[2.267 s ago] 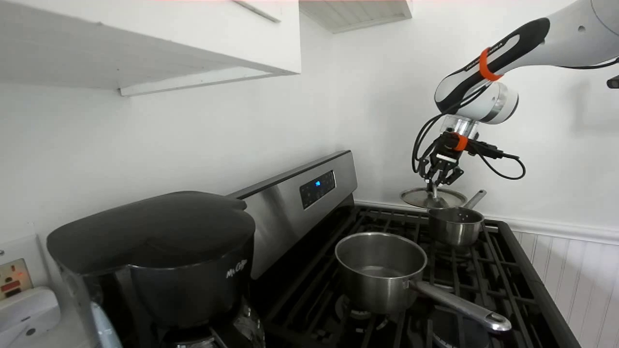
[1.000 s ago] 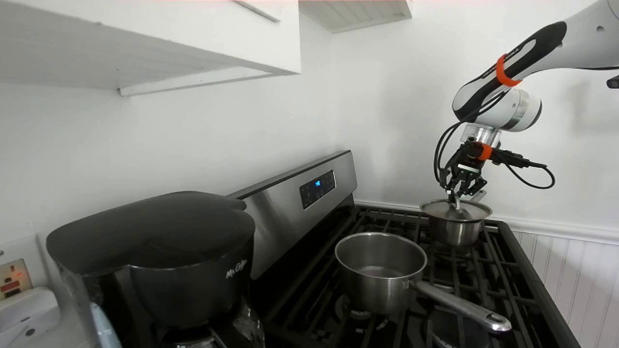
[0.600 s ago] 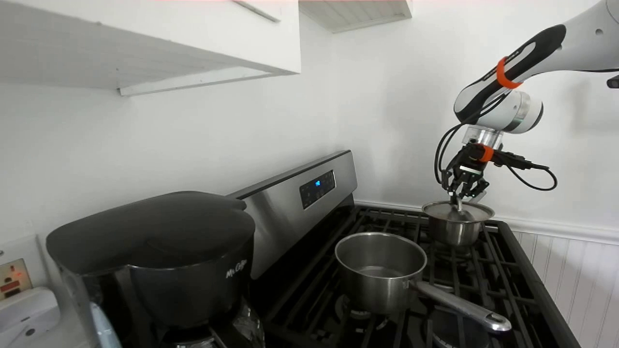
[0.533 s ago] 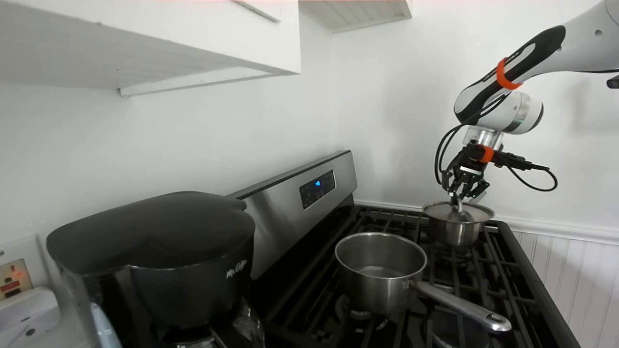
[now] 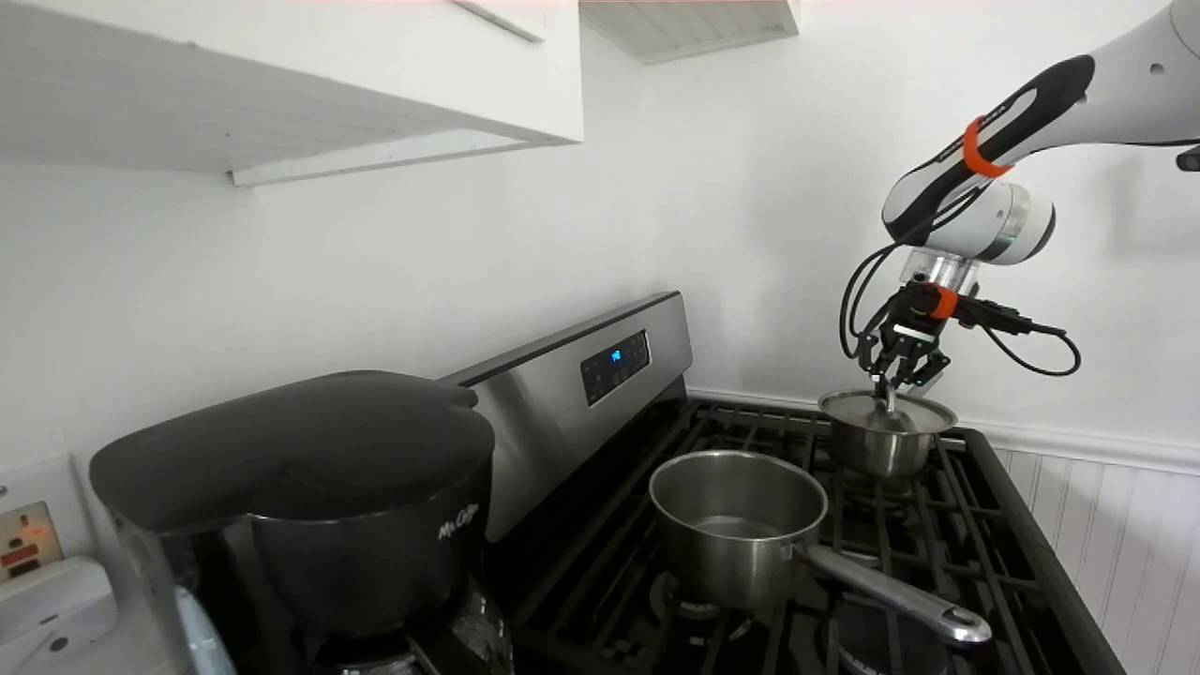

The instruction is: Remove the small pot from the other pot, put it on the bottom right stove plate and then put the lid on the pot on the right

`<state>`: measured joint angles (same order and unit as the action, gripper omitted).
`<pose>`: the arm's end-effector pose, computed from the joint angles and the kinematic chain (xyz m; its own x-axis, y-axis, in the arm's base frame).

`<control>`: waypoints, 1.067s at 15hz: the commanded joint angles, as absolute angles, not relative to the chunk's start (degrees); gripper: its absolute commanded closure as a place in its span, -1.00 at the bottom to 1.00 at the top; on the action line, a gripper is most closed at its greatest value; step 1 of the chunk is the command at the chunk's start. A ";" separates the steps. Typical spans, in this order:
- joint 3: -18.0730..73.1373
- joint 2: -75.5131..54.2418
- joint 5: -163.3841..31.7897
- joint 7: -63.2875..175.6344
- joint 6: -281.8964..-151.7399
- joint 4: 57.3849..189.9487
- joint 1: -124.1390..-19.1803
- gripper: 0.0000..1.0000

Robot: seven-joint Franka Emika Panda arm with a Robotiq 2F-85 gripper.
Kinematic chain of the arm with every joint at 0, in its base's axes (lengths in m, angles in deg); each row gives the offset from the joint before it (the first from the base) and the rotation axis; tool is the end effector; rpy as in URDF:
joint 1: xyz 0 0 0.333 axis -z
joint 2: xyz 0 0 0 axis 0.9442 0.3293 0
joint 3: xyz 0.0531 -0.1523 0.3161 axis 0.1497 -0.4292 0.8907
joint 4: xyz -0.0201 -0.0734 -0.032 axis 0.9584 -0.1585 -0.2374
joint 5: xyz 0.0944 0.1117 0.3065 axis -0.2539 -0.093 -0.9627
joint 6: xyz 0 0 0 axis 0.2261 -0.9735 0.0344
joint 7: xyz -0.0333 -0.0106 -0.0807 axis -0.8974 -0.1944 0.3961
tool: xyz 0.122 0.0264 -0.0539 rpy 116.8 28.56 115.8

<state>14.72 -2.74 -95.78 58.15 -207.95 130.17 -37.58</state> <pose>0.4479 -0.4559 0.3905 0.4012 -0.9157 0.0234 -0.8775 -0.3916 -0.2771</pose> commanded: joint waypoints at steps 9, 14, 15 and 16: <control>14.75 -2.72 -96.55 57.46 -208.59 130.93 -37.24 -0.79; 14.70 -2.61 -96.39 56.96 -208.50 130.76 -37.13 -1.00; 14.70 -2.65 -96.38 56.86 -208.47 130.75 -37.12 -1.00; 14.75 -2.81 -96.47 56.80 -208.26 130.76 -37.10 -1.00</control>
<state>14.72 -2.29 -95.78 57.50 -207.95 130.17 -37.23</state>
